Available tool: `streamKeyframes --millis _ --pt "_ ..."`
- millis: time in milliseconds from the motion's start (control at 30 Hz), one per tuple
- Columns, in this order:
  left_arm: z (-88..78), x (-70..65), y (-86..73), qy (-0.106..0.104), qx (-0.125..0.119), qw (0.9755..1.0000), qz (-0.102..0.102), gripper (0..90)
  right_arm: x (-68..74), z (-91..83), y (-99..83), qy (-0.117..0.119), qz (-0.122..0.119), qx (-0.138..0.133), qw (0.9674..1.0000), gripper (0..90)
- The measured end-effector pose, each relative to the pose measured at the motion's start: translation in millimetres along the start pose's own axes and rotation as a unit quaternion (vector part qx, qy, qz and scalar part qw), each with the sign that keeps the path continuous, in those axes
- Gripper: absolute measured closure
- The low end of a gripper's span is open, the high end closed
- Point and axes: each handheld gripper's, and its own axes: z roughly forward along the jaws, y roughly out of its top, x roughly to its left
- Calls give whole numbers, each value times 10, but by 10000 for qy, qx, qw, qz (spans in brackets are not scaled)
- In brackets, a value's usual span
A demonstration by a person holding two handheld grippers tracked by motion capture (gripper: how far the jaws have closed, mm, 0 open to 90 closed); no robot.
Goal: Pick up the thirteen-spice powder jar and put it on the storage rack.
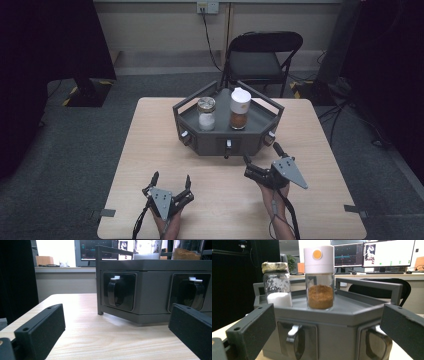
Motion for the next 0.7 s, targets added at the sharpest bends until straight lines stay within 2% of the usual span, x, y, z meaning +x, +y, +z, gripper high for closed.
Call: streamKeyframes --millis 167,400,533,700 --pt "0 0 0 1 -1 10000 -1 1 26 -146 -140 -75 5 -63 10000 0" --pt "0 -2 0 4 -1 10000 0 2 49 -319 -358 -207 -80 20 9998 0" --pt "1 -3 0 7 -1 10000 0 2 54 -388 -467 -281 -8 153 9995 0" --pt "1 -4 0 10 -1 10000 0 2 109 -471 -586 -474 -143 181 9986 0"
